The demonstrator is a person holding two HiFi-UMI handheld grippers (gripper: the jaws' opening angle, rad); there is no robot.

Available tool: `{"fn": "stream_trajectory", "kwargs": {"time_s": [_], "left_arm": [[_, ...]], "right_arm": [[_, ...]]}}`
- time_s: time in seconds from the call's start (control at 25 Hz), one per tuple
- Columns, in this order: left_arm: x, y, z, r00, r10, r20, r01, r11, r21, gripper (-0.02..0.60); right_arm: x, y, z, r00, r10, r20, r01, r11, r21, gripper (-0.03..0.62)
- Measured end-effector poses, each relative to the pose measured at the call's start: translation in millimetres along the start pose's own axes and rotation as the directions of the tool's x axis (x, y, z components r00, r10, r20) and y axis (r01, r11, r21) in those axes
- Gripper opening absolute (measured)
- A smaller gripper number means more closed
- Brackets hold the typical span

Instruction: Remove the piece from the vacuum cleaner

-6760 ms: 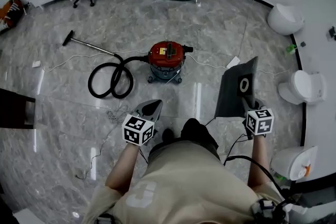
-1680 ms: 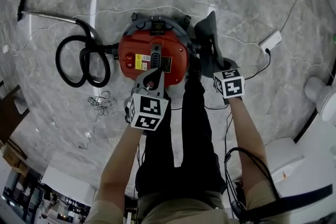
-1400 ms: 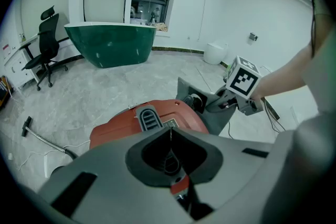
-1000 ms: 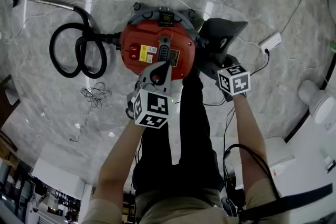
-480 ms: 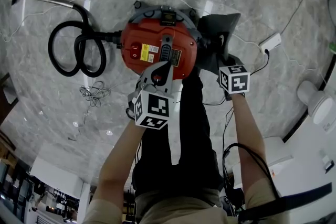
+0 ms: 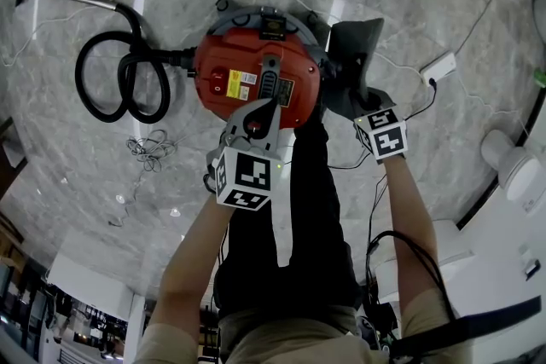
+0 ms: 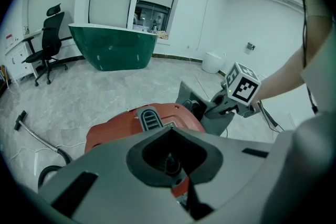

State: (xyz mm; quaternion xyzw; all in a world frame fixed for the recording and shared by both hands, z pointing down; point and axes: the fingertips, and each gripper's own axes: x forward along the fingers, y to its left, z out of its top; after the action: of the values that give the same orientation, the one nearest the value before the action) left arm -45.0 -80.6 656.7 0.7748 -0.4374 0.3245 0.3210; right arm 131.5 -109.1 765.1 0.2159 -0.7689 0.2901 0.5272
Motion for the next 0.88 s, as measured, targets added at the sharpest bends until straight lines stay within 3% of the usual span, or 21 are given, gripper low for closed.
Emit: {"fn": "stream_trajectory", "kwargs": {"time_s": [0.2, 0.32, 0.4, 0.48, 0.56, 0.72, 0.88], "left_arm": [[0.0, -0.2, 1.0, 1.0, -0.004, 0.009, 0.004, 1.0, -0.007, 0.003], [-0.1, 0.3, 0.8, 1.0, -0.008, 0.015, 0.008, 1.0, -0.014, 0.003], [0.0, -0.1, 1.0, 1.0, -0.011, 0.015, 0.011, 1.0, -0.011, 0.003], [-0.1, -0.7, 1.1, 1.0, -0.015, 0.013, 0.015, 1.0, -0.006, 0.003], [-0.2, -0.6, 0.9, 1.0, -0.017, 0.012, 0.017, 1.0, -0.005, 0.003], [0.7, -0.1, 0.0, 1.0, -0.016, 0.018, 0.016, 1.0, -0.005, 0.003], [0.4, -0.2, -0.3, 1.0, -0.021, 0.022, 0.021, 1.0, -0.007, 0.003]], "right_arm": [[-0.4, 16.3, 6.4, 0.996, 0.087, 0.029, -0.085, 0.995, -0.057, 0.011], [1.7, 19.7, 11.5, 0.995, 0.095, 0.037, -0.093, 0.993, -0.068, 0.012], [1.9, 16.7, 11.3, 0.995, 0.09, 0.05, -0.091, 0.996, 0.005, 0.014], [-0.5, 17.7, 11.4, 0.989, 0.121, 0.087, -0.133, 0.98, 0.147, 0.022], [-4.2, 24.8, 16.1, 0.972, 0.184, 0.145, -0.218, 0.938, 0.269, 0.115], [-4.3, 33.5, 27.5, 0.949, 0.253, 0.19, -0.304, 0.893, 0.332, 0.261], [-1.8, 26.1, 33.7, 0.959, 0.207, 0.194, -0.27, 0.878, 0.396, 0.279]]}}
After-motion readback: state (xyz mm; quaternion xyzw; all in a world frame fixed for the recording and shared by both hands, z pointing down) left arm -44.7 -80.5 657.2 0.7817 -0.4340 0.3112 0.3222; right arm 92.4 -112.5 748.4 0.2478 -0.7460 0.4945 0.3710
